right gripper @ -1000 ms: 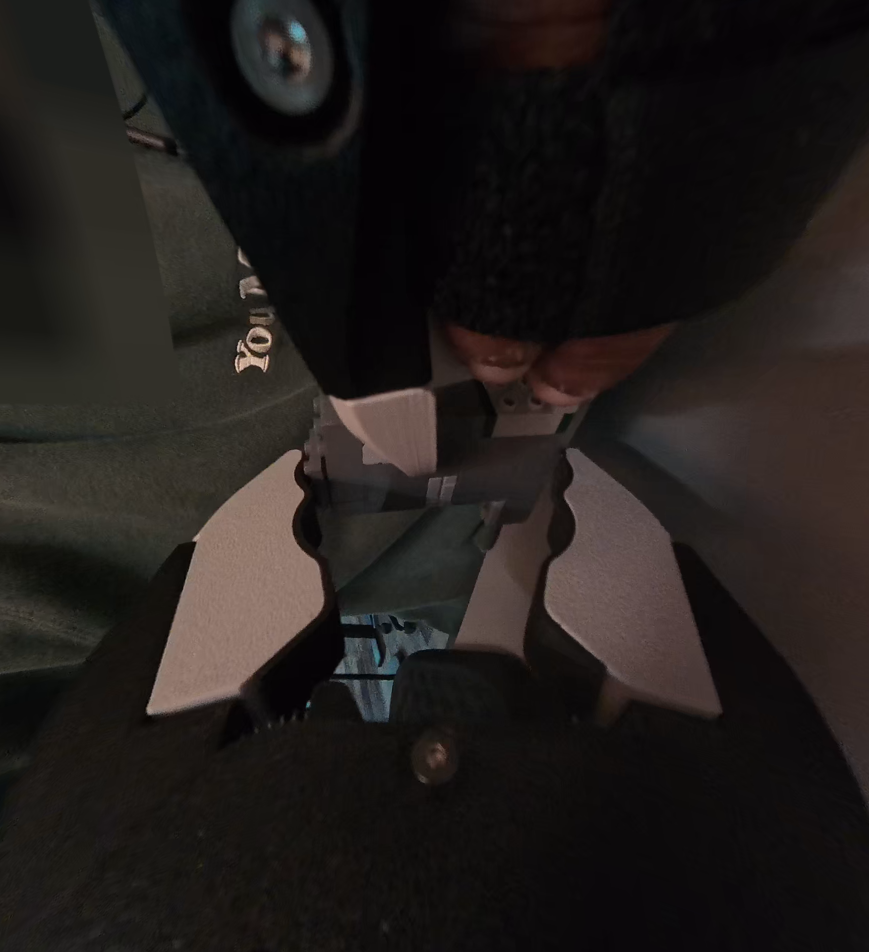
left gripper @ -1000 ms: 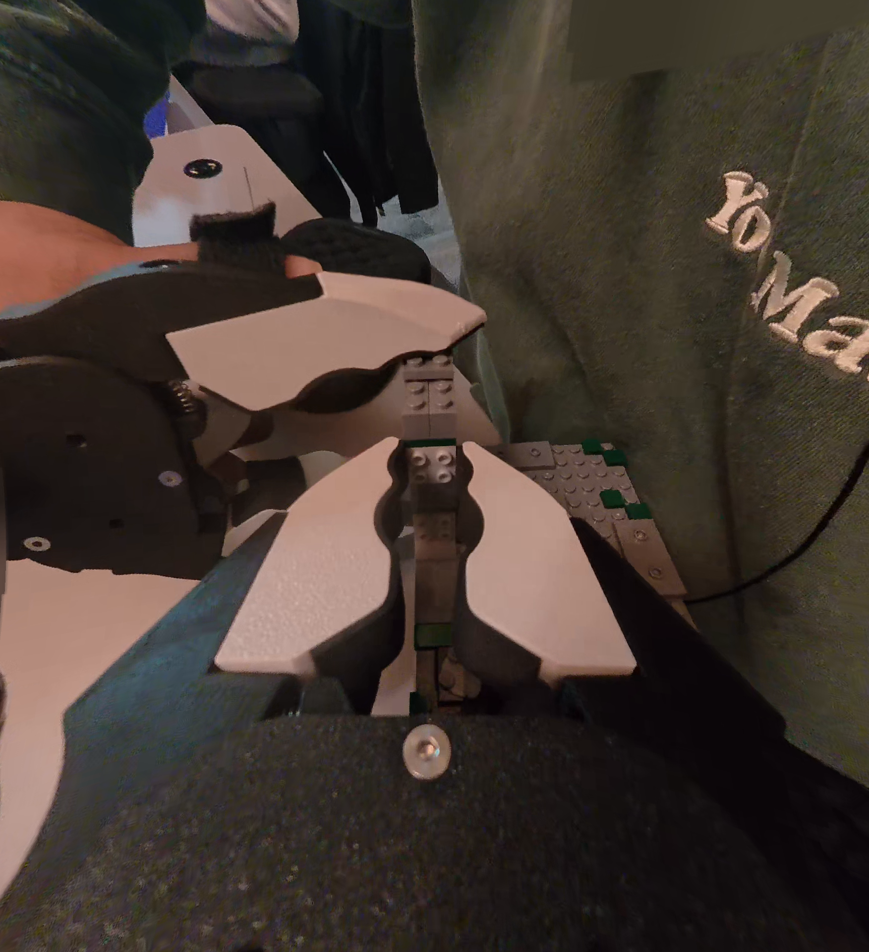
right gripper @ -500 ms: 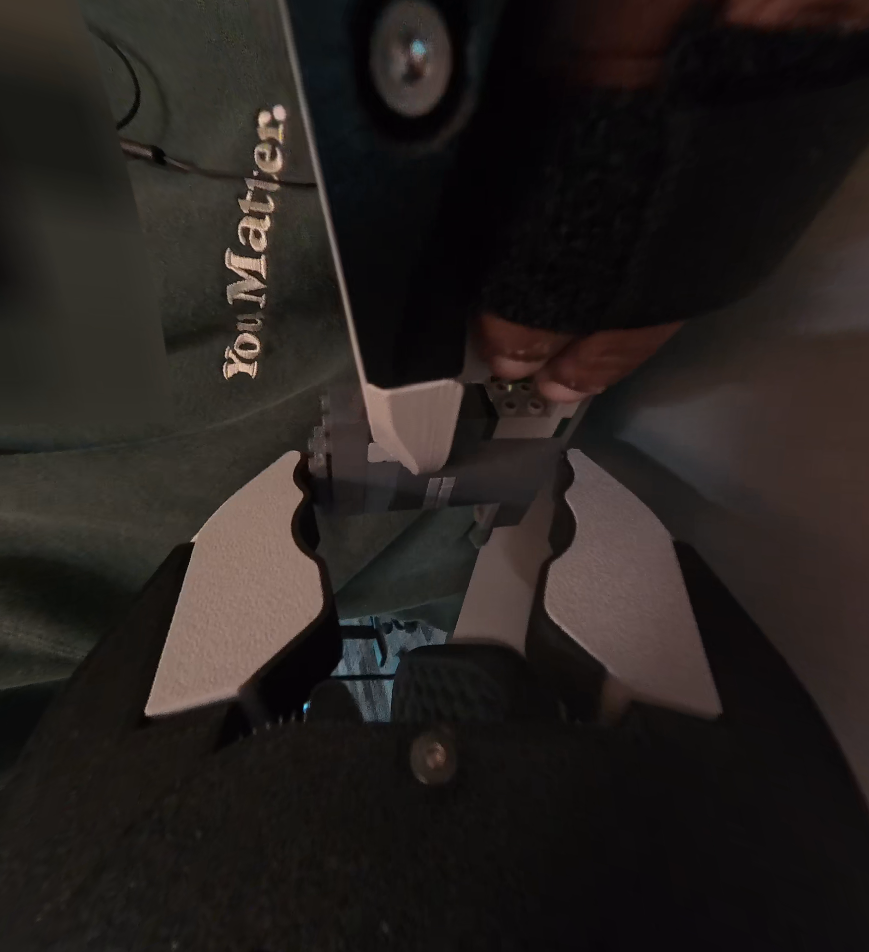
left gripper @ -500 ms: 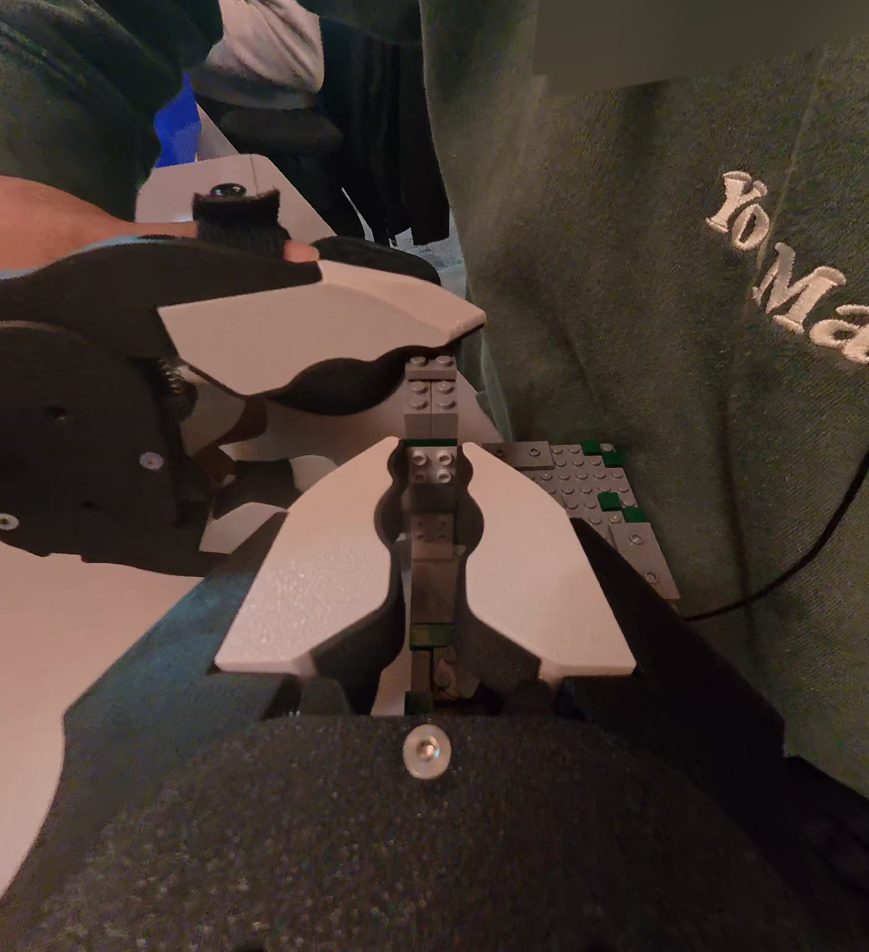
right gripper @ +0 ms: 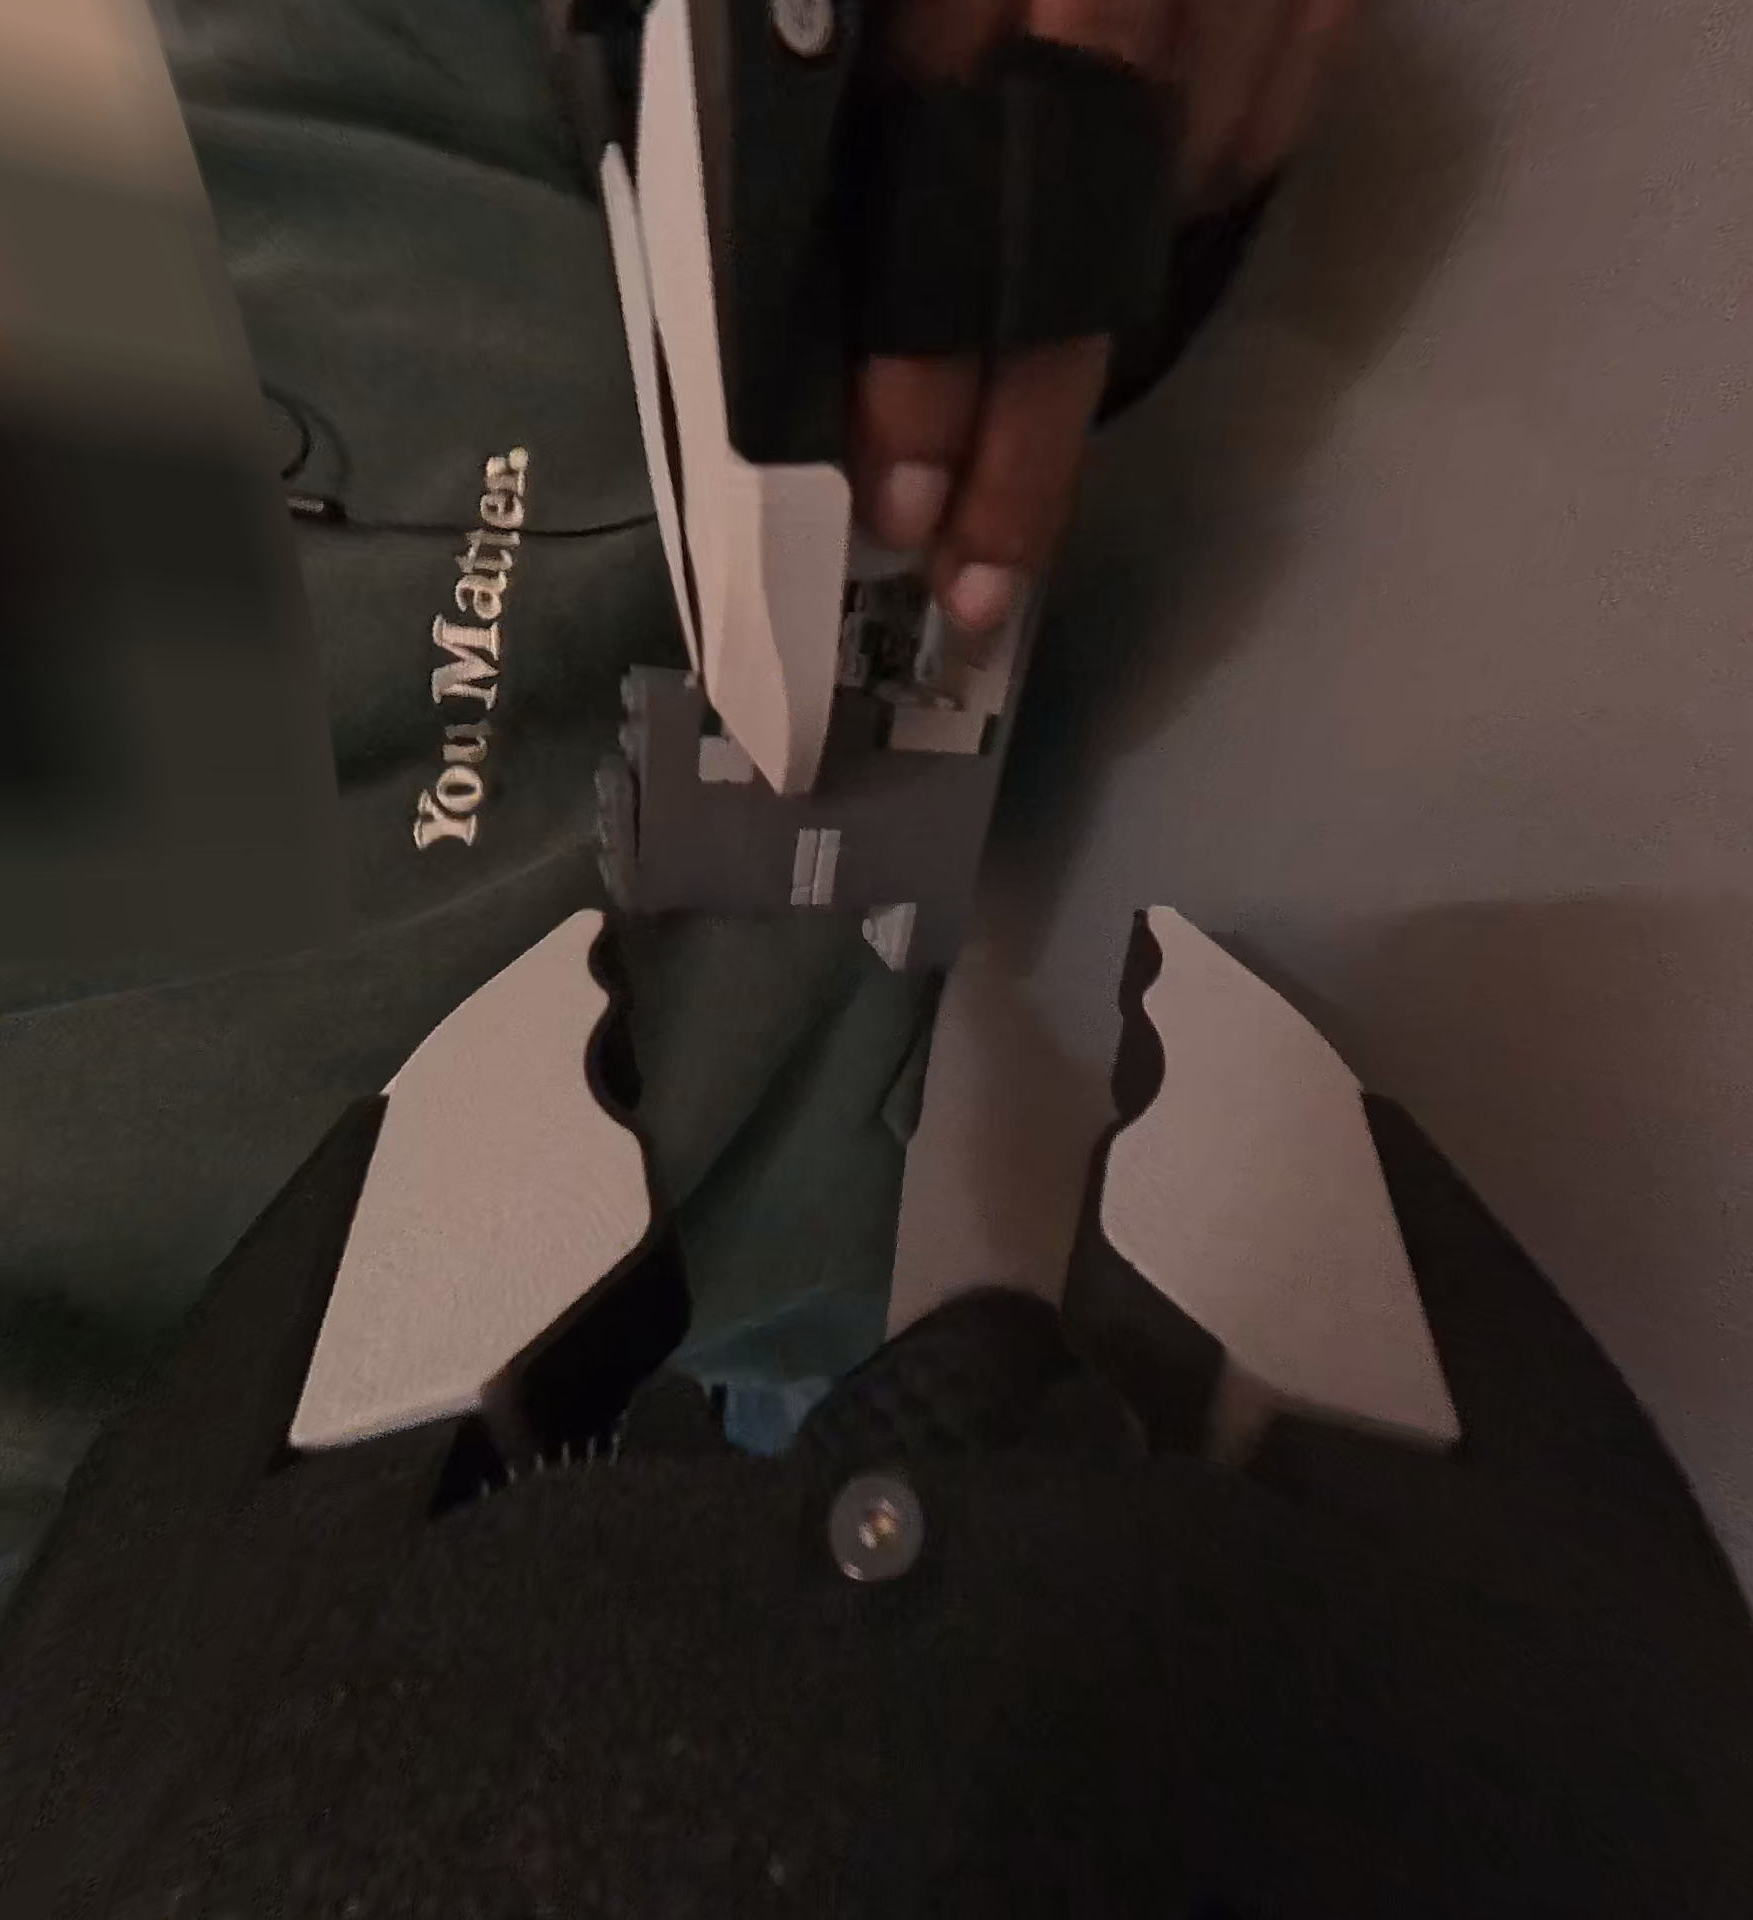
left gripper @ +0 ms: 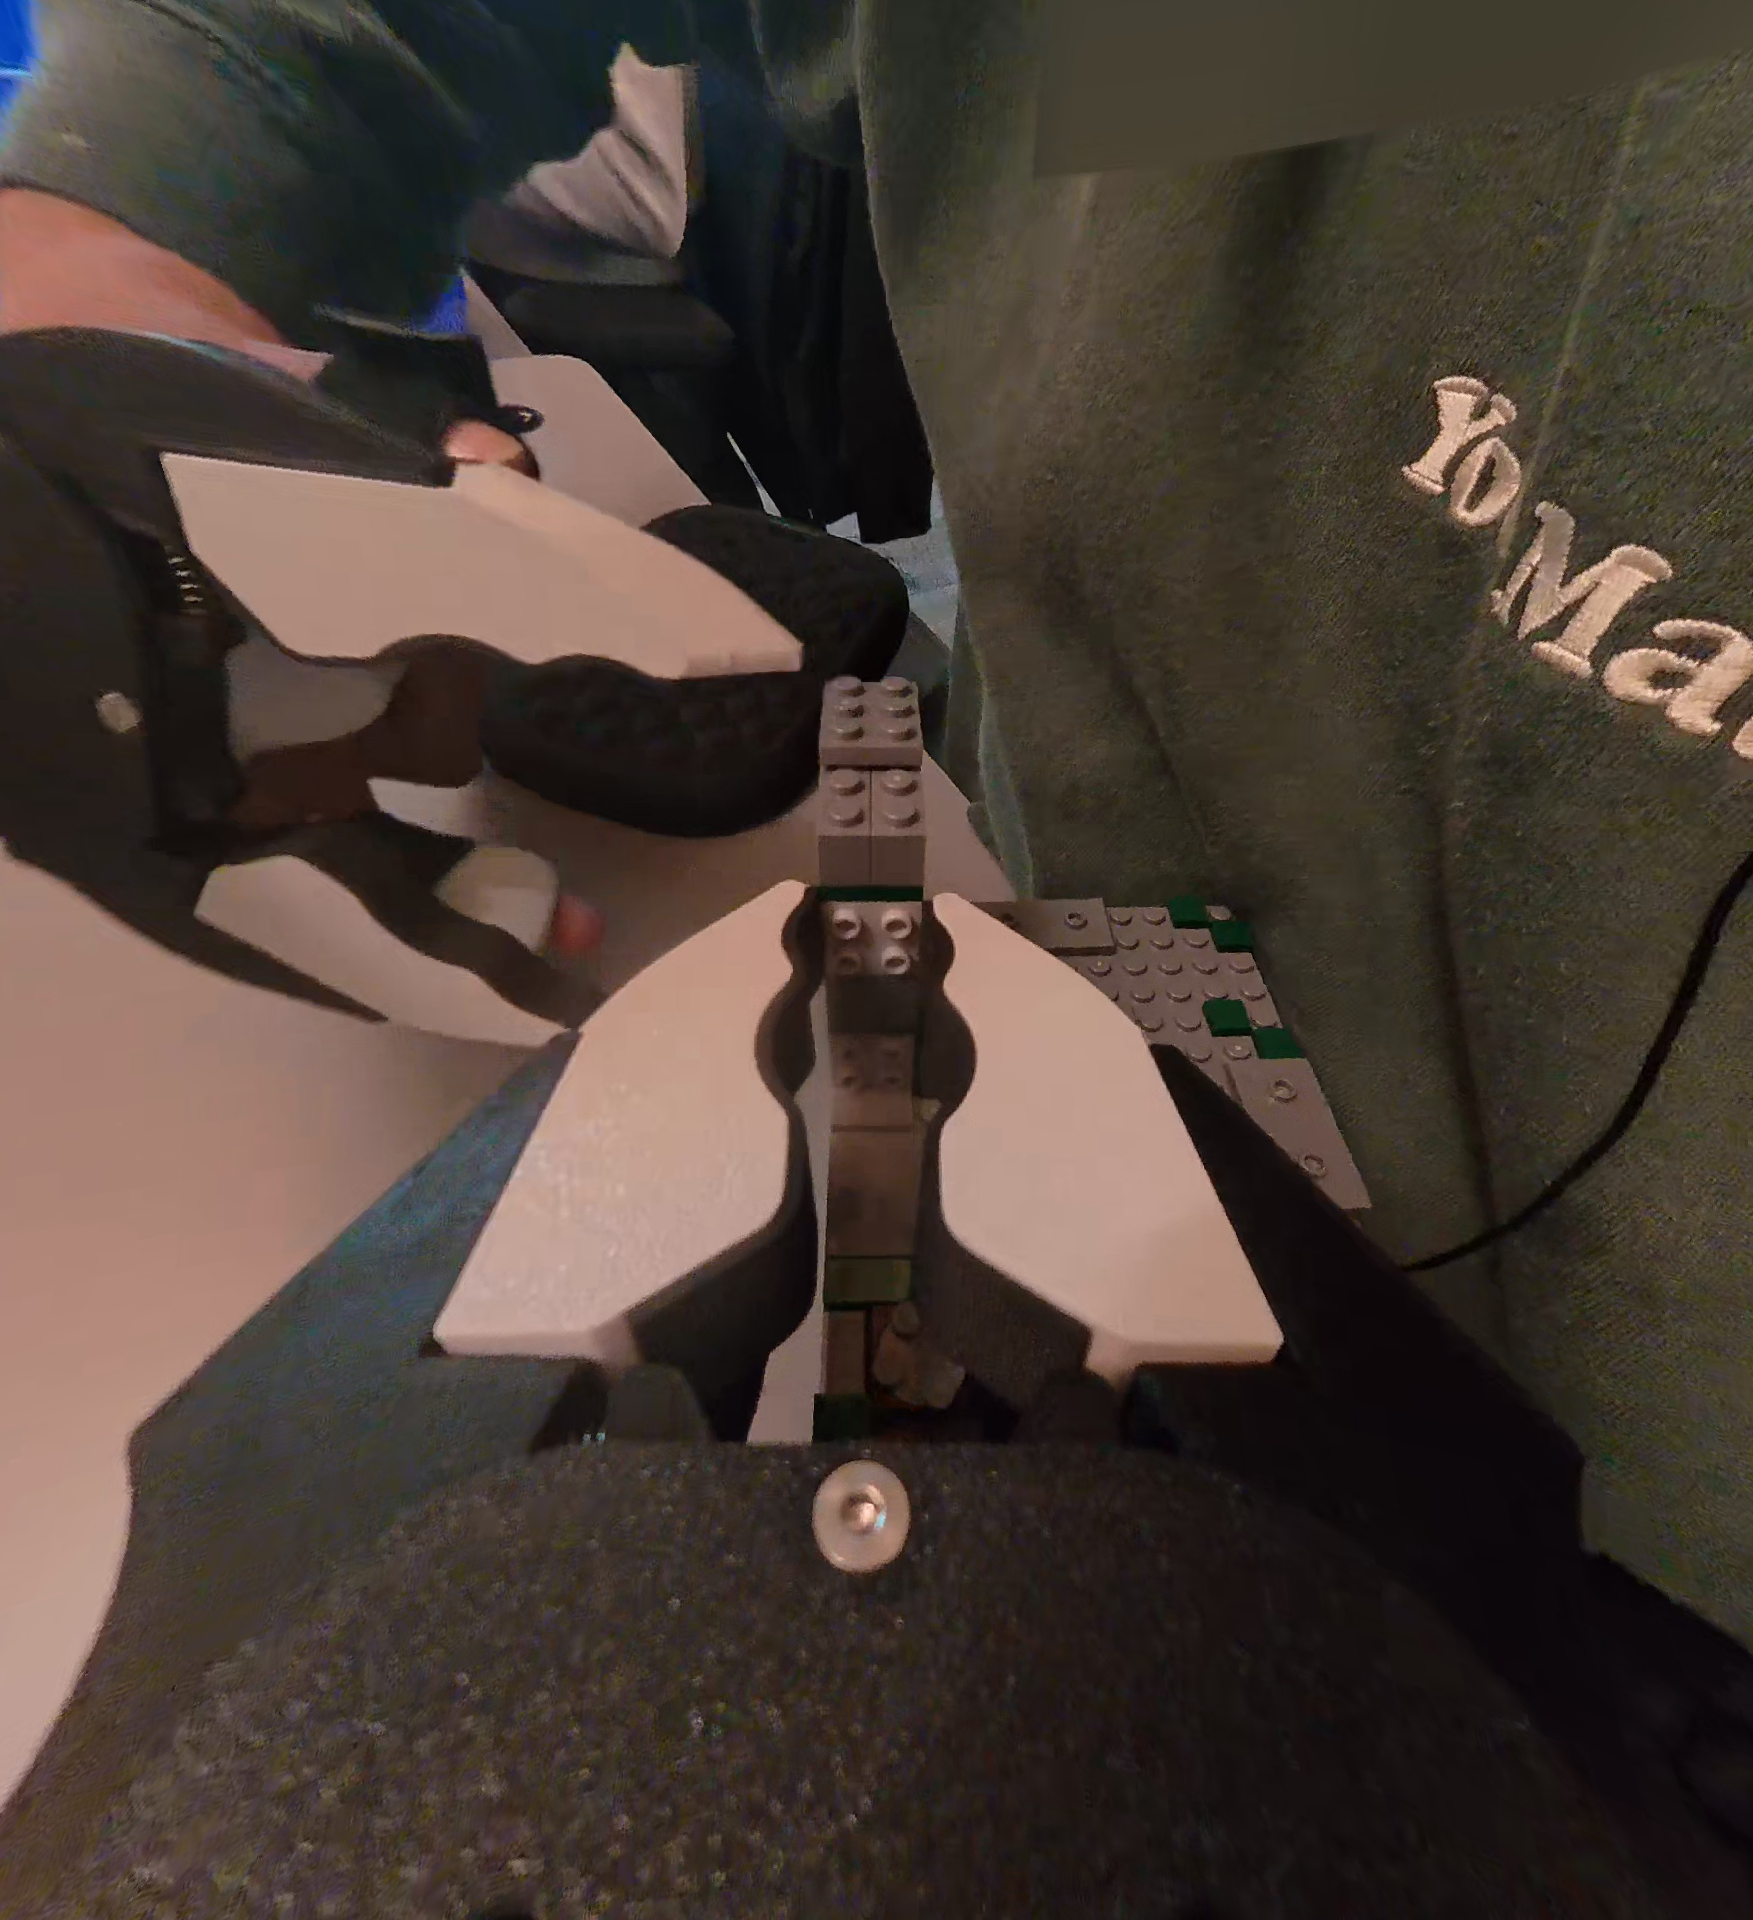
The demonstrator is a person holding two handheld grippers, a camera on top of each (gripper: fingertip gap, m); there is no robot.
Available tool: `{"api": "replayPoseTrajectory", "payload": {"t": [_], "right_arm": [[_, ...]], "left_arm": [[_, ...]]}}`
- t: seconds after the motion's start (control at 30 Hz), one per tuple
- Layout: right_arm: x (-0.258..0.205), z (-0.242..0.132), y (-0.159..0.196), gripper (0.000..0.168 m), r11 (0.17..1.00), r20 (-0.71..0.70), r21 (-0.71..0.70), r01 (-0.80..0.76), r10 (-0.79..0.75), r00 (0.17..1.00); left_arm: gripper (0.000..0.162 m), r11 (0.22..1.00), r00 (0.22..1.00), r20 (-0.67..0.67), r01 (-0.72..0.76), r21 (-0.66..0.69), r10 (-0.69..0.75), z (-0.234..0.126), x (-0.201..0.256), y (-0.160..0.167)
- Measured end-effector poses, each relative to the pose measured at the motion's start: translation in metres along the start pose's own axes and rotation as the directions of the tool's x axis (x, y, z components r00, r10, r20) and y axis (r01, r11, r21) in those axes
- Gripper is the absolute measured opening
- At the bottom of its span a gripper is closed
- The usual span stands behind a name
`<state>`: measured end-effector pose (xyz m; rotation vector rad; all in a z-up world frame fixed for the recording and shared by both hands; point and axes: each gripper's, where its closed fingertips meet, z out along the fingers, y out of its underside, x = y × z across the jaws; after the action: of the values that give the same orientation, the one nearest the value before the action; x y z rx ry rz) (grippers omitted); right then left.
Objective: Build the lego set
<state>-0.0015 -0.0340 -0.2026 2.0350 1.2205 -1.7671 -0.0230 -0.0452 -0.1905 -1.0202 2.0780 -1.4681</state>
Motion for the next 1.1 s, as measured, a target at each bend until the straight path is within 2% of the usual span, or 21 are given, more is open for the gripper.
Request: {"api": "replayPoseTrajectory", "payload": {"t": [0.1,0.23,0.37,0.53,0.67,0.77,0.93,1.1], "right_arm": [[0.000,0.000,0.010,0.087,0.991,-0.016,0.114,-0.069,0.072,0.997],[-0.013,0.023,0.023,0.082,0.974,-0.015,0.205,-0.092,0.097,0.995],[-0.015,0.051,0.025,0.080,0.956,-0.052,0.269,-0.115,0.133,0.990],[-0.025,0.078,0.014,0.070,0.925,-0.017,0.347,-0.152,0.168,0.986],[-0.018,0.081,0.005,0.050,0.873,0.015,0.442,-0.205,0.221,0.975],[-0.017,0.083,0.003,0.044,0.844,0.066,0.473,-0.253,0.253,0.965],[-0.018,0.080,-0.002,0.022,0.814,0.064,0.536,-0.226,0.227,0.972],[-0.017,0.081,-0.003,0.013,0.786,0.081,0.568,-0.244,0.242,0.967]], "left_arm": [[0.017,1.000,1.000,0.014,0.003,0.015,-0.003,-0.002,0.001,0.000],[0.017,1.000,0.999,0.038,0.003,0.025,-0.004,-0.004,0.002,-0.002],[0.017,1.000,0.998,0.059,-0.005,0.028,0.003,-0.006,0.006,-0.004],[0.017,0.999,0.995,0.096,-0.021,0.043,0.016,-0.010,0.010,-0.009],[0.017,0.999,0.991,0.130,-0.029,0.044,0.023,-0.013,0.012,-0.009],[0.017,0.998,0.988,0.151,-0.035,0.059,0.026,-0.016,0.014,-0.012],[0.017,0.995,0.985,0.172,-0.047,0.083,0.032,-0.017,0.018,-0.017],[0.017,0.995,0.981,0.186,-0.069,0.068,0.056,-0.016,0.020,-0.018]]}}
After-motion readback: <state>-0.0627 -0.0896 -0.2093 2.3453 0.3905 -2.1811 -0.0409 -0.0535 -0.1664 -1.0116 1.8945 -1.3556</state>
